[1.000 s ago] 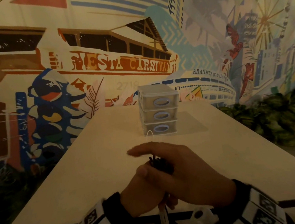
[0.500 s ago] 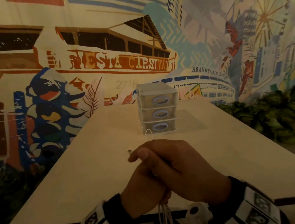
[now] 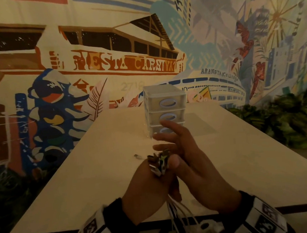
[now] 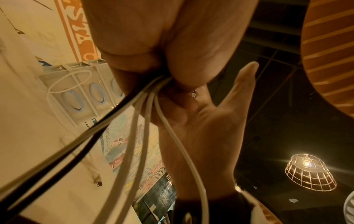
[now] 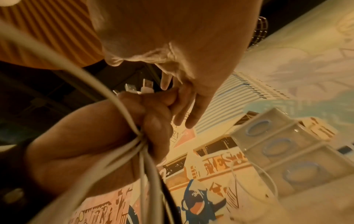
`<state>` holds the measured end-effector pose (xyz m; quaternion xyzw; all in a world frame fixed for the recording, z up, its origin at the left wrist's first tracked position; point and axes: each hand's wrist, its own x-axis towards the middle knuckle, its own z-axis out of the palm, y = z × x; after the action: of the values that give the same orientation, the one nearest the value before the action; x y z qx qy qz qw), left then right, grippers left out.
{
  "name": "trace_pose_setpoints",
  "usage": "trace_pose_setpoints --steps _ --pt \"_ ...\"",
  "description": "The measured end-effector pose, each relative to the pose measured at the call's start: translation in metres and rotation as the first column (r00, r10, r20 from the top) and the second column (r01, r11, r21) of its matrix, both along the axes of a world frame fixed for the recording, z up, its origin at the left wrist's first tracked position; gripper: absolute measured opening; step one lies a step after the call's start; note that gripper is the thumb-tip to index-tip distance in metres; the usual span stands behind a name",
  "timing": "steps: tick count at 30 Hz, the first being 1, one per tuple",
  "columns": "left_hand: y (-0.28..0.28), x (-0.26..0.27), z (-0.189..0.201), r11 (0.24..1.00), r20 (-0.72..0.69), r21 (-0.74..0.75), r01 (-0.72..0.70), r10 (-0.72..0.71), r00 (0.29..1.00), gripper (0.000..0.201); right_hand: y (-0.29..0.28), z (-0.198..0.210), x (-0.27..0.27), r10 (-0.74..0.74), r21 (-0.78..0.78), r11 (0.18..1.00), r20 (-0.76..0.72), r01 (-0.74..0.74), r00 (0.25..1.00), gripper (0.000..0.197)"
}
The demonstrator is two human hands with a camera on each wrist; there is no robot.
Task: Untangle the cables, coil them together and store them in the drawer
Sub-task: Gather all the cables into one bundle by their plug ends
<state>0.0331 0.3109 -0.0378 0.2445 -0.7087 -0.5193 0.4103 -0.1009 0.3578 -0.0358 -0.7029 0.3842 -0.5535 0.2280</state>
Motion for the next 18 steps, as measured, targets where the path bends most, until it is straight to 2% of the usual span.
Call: trace_pose_setpoints --steps 1,3,5,6,7,10,11,16,18 --pt "-0.004 0.0 -0.004 0.999 -0.071 0.044 -0.014 0.017 0.997 0.052 0.0 -0.005 -0.001 0.012 0.022 1.0 0.018 -0.012 1.0 0.082" --pt "-0.001 -0.001 0.003 0.997 -0.117 0.07 -0.021 0.029 0.993 0.028 0.0 -0.015 -0.001 0.09 0.113 0.989 0.051 -0.095 0.995 0.098" --pt "-0.001 0.0 0.008 0.997 -0.11 0.014 -0.074 0.075 0.991 0.03 0.0 -0.026 0.0 0.235 0.239 0.937 0.113 -0.256 0.965 0.112" --pt "0.001 0.004 0.011 0.998 -0.094 -0.006 -0.063 0.062 0.994 0.035 0.0 -0.03 0.002 0.282 0.308 0.898 0.149 -0.315 0.948 0.11" --pt "-0.001 0.004 0.009 0.998 -0.106 0.019 -0.059 0.061 0.993 0.035 0.001 -0.032 0.004 0.283 0.374 0.869 0.166 -0.325 0.945 0.098" --pt "-0.001 0.005 0.012 0.993 -0.084 0.09 0.074 -0.066 0.994 0.028 0.007 -0.027 0.007 0.198 0.535 0.823 0.045 -0.191 0.979 0.027" --pt "-0.003 0.006 0.011 0.985 -0.108 0.134 0.112 -0.098 0.989 0.028 0.008 -0.027 0.006 0.181 0.579 0.801 0.01 -0.153 0.983 0.022" --pt "-0.015 0.021 0.018 0.933 -0.268 0.267 0.241 -0.169 0.949 0.035 0.017 -0.033 0.01 0.167 0.644 0.758 -0.036 -0.105 0.985 0.04" --pt "-0.021 0.025 0.026 0.904 -0.354 0.323 0.28 -0.16 0.922 0.033 0.017 -0.041 0.014 0.138 0.679 0.734 -0.163 0.01 0.977 0.042"
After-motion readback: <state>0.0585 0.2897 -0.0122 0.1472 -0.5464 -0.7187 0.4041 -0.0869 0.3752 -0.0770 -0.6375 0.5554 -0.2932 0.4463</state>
